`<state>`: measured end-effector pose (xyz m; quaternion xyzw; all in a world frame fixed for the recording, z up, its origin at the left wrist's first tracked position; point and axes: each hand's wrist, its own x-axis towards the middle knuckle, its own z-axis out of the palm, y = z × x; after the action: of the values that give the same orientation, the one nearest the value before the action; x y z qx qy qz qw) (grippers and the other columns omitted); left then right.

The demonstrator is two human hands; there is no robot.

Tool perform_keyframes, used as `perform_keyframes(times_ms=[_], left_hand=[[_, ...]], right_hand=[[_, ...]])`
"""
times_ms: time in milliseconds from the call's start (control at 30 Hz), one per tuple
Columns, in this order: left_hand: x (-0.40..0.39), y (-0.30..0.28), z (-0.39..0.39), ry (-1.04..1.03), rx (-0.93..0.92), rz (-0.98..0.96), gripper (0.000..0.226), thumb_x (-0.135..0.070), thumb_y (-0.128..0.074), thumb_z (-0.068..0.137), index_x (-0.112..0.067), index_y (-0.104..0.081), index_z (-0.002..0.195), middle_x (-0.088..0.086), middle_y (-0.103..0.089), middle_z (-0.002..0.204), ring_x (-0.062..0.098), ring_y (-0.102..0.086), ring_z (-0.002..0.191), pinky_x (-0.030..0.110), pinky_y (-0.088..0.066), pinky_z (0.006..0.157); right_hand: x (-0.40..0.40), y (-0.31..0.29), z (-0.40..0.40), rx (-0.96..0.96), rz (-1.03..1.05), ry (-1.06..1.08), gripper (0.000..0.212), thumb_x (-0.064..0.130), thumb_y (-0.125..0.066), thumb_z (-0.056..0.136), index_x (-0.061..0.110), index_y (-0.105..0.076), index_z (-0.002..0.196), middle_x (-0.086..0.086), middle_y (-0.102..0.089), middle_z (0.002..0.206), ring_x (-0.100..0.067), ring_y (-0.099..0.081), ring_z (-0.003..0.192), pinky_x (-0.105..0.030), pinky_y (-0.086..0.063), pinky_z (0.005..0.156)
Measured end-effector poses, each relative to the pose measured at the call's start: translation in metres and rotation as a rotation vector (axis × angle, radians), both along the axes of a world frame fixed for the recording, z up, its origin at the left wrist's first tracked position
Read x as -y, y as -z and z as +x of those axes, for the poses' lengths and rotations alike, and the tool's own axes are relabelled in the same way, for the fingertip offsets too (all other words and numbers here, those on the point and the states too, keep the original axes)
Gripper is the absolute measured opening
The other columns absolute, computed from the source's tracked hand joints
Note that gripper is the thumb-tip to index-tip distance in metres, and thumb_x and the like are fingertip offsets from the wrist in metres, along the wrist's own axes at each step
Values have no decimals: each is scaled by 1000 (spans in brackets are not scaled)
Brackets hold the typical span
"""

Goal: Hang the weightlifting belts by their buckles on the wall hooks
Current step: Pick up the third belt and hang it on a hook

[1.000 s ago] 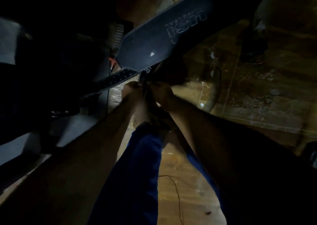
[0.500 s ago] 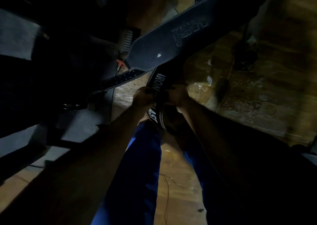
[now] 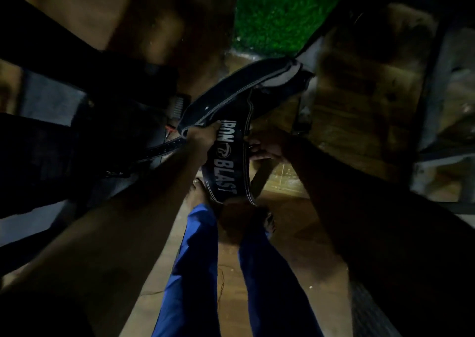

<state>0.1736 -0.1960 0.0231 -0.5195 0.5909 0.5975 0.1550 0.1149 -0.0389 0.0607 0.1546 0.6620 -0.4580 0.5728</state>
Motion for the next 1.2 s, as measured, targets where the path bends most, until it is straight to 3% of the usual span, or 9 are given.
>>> perform_keyframes(times_ms=[167,433,600,733,833,933,1033,1100,1200], left_hand=[[-7,-83,-16,-6,-147,-44,38,-39,-74,86,-5,-71,101,9,-76,101,24,-73,82,35,-61,75],[-33,-259,-37,133,-444,-48,26,-35,-74,87,-10,-69,81,11,-76,82,27,-72,72,38,-61,70],[-45,-375,-36,235,-602,-43,22,-22,-70,91,-9,-64,74,10,-70,72,21,-65,61,30,-54,63],[-42,-444,-29,227,-583,-18,21,-24,-72,87,-12,-65,72,11,-65,66,21,-56,50,27,-46,55],[-44,-487,-33,219,-604,-42,30,-29,-71,90,-11,-63,68,-1,-62,52,13,-55,41,20,-43,47],[-45,-525,-42,203,-779,-175,32,-36,-72,89,-6,-69,77,-1,-69,63,18,-63,61,28,-50,64],[-51,-559,-45,223,-957,-299,40,-37,-70,91,-12,-62,61,-11,-55,54,5,-48,53,23,-40,56],[-51,-571,-46,242,-1020,-333,51,-43,-70,89,-19,-42,54,-12,-37,46,7,-33,46,25,-27,47],[-39,-578,-51,271,-1046,-286,45,-47,-68,89,-15,-45,66,-7,-28,49,11,-25,43,23,-19,44]], right_hand=[[-27,-70,-11,-8,-97,49,22,11,-54,98,4,-59,118,-14,-68,102,-29,-68,94,-31,-61,70],[-42,-222,-1,-183,-195,430,36,54,-55,94,23,-66,109,-3,-73,108,-20,-69,97,-35,-56,81],[-43,-323,-13,-207,-299,669,46,47,-62,90,13,-69,120,-11,-74,112,-32,-67,111,-48,-49,103],[-49,-404,-21,-304,-405,620,27,27,-66,92,9,-68,112,-11,-74,99,-29,-70,95,-39,-54,92],[-54,-455,-20,-468,-440,537,62,9,-66,92,8,-37,147,-7,-58,131,-28,-63,110,-42,-46,100],[-54,-488,-23,-512,-544,441,71,35,-75,86,14,-44,147,-11,-54,144,-27,-58,124,-50,-40,113],[-55,-523,-30,-507,-667,502,72,68,-67,78,19,-65,131,-8,-69,127,-25,-64,121,-45,-46,107],[-53,-547,-45,-528,-746,642,62,61,-60,87,15,-66,128,-12,-71,123,-28,-66,117,-44,-49,104],[-45,-580,-64,-573,-730,744,60,41,-72,85,13,-58,136,-18,-66,129,-35,-64,118,-52,-49,103]])
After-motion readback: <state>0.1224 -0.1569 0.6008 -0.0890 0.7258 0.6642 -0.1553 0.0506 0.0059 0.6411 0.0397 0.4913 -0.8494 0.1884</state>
